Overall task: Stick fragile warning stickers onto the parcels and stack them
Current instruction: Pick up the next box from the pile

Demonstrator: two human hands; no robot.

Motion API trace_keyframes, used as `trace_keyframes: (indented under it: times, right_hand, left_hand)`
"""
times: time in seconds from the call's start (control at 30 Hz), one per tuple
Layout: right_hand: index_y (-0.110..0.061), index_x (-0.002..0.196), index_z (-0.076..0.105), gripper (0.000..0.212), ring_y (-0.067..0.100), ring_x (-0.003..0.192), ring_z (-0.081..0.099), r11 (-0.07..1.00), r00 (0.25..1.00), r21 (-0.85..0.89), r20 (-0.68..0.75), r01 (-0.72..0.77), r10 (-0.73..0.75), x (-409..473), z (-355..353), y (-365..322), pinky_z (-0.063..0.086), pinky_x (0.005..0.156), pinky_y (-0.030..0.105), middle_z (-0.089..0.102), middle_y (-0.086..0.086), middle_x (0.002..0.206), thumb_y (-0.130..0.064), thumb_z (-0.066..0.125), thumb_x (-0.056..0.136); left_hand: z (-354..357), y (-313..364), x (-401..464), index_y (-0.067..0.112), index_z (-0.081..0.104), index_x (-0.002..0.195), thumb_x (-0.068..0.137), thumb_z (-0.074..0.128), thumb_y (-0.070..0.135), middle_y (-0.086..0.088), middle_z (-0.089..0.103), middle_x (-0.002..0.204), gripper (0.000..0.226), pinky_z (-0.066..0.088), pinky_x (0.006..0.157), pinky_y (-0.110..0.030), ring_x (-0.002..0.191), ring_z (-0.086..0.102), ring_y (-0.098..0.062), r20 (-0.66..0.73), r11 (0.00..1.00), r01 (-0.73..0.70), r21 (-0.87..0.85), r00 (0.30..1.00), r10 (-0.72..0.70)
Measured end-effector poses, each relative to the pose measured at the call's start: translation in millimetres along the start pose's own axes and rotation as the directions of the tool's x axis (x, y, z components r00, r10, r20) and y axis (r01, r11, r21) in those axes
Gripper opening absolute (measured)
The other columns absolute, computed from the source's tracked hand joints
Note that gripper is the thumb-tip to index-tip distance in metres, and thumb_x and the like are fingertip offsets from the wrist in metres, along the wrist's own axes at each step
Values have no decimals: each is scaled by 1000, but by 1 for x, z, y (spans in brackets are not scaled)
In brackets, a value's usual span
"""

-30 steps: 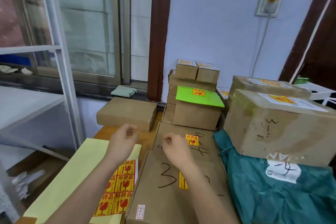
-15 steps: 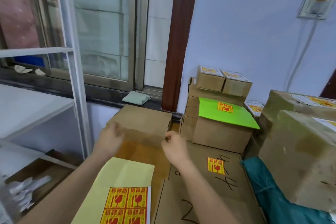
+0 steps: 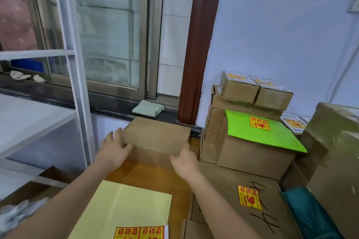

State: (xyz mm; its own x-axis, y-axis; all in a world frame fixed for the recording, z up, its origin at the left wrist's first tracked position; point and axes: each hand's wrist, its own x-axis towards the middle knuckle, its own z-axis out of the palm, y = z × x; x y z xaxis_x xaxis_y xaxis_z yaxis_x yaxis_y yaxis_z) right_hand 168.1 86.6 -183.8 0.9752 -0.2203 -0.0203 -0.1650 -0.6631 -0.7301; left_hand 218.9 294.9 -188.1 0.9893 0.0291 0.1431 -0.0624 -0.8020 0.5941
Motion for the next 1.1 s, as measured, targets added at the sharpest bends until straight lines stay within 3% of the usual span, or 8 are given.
trace_keyframes:
  times: [0.1,0.23,0.47,0.57,0.67,0.9,1.03,1.1]
  right_hand:
    - [-12,150,11,69,28,108,58,997,1000,78,6,-12,12,4,2,-3,52,86,34,53,11,129,-26,48,94]
    - [-14,152,10,73,30,109,59,991,999,133,-32,4,0,2,5,-4,52,83,35,51,11,132,-25,50,92]
    - [-14,148,24,65,20,125,48,964,990,237,-94,124,-104,-18,-2,-16,42,105,34,45,3,141,-24,54,91]
    - [-16,144,32,58,16,119,50,942,981,292,-148,165,-126,-35,-16,-25,40,96,25,50,0,135,-19,54,91]
    - [-21,137,42,48,13,111,52,925,971,329,-203,188,-126,-58,-32,-31,39,90,23,53,-2,128,-16,53,90]
    - [-12,147,30,55,1,95,41,905,961,370,-247,210,-122,-116,-62,-29,30,87,14,34,-6,119,-11,48,94]
    - [-11,149,26,59,8,106,46,895,951,392,-295,213,-97,-144,-76,-17,36,90,18,34,-2,116,-13,49,94]
    - [-11,148,30,58,11,110,45,894,943,389,-318,221,-95,-156,-85,-12,37,96,22,35,-2,113,-15,50,93]
  left_hand:
    - [2,3,2,24,9,151,95,44,46,-12,22,153,69,34,106,-50,132,35,-38,65,996,13,-91,998,-7]
    - [0,6,1,20,20,148,95,52,35,-14,33,144,64,40,96,-42,122,44,-35,40,951,53,-305,998,-43]
    - [-16,7,-15,19,22,146,95,52,33,-13,33,144,61,38,97,-44,124,42,-34,-56,873,66,-484,993,-106]
    - [-31,14,-28,15,28,146,96,51,31,-12,31,144,57,36,101,-44,127,39,-32,-137,800,55,-598,976,-169]
    - [-45,19,-43,14,33,143,97,48,36,-10,38,138,53,36,101,-47,124,41,-30,-102,676,100,-730,962,-253]
    - [-61,36,-84,15,50,112,94,53,34,-7,49,112,26,38,84,-39,102,46,-25,-50,533,116,-838,957,-287]
    - [-69,44,-107,19,53,93,93,56,30,-9,52,104,11,41,77,-44,95,48,-28,28,473,146,-869,969,-247]
    - [-70,50,-121,18,53,95,94,54,28,-8,51,100,11,41,72,-40,91,47,-26,52,473,153,-867,974,-220]
